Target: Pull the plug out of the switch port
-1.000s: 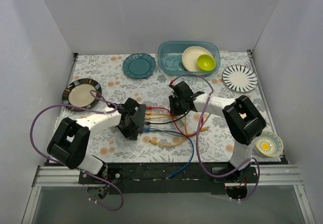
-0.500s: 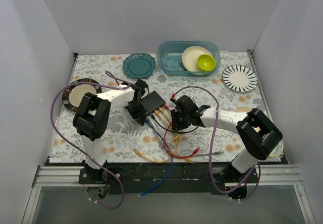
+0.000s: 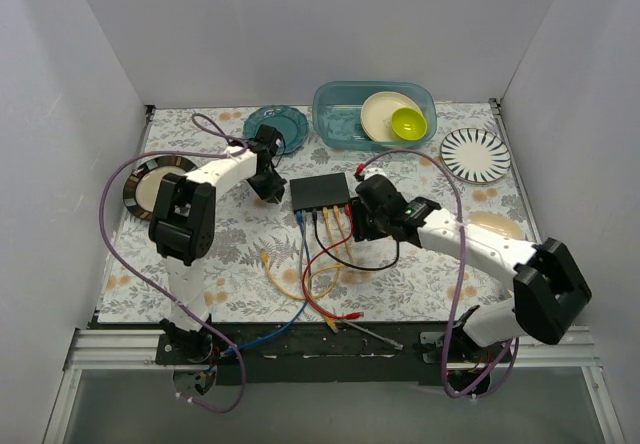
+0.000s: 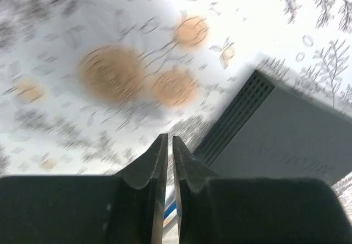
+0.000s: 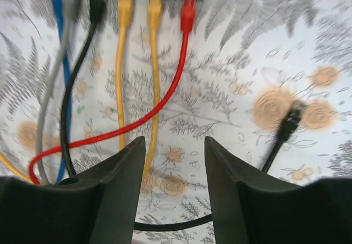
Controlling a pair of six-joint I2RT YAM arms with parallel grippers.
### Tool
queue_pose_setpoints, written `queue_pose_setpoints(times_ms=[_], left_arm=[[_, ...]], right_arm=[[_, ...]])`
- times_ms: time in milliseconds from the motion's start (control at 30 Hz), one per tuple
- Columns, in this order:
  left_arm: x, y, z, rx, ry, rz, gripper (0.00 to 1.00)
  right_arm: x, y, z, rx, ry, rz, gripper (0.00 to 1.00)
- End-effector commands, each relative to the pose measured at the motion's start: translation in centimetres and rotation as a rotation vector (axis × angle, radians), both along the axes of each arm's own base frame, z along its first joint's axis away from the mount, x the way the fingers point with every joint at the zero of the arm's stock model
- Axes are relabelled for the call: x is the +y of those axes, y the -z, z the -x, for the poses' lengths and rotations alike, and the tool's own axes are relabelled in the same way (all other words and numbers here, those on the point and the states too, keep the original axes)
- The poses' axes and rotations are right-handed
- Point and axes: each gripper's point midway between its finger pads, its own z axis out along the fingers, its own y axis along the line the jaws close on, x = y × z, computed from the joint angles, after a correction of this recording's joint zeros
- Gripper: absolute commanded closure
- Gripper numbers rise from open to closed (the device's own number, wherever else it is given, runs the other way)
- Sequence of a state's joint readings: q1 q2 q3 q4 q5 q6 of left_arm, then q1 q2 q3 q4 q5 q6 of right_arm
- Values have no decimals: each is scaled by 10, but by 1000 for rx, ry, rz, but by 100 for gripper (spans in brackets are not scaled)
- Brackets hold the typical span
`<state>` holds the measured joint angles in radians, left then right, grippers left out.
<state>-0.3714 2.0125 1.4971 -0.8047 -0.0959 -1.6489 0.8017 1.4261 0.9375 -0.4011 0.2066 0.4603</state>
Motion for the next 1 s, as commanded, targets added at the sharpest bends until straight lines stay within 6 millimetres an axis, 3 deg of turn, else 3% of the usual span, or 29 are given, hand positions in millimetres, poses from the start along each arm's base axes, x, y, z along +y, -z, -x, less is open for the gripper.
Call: queue_pose_setpoints(times_ms=[0,67,167,200,300,533,633,967], left_arm=[[22,-54,14,-131,-52,-38,90],[24,-52,31,-124,-56,-15,90],[25,-44,55,-111,-74,27,89],[23,-41,60,-112,-71,52,90],[25,-39,80,-114,-72,91,90],[19,-41,121,-100,-25,198,90],[16,-43,133,-98,-2,239,90],[14,-43,155,-121,79,282,90]], right_arm=[[-8,-70,-47,-229,95,-100,44],[-2,-85,-68,-256,101,-175,45],[13,-75,-105,-226,106,-175,49],[28,-75,-124,-214,90,-170,50],[52,-68,-157,-208,72,-166,53],[93,-42,-195,-184,44,-220,58],[99,-18,-206,-166,52,-196,59],[107,12,-240,-230,122,-155,56]])
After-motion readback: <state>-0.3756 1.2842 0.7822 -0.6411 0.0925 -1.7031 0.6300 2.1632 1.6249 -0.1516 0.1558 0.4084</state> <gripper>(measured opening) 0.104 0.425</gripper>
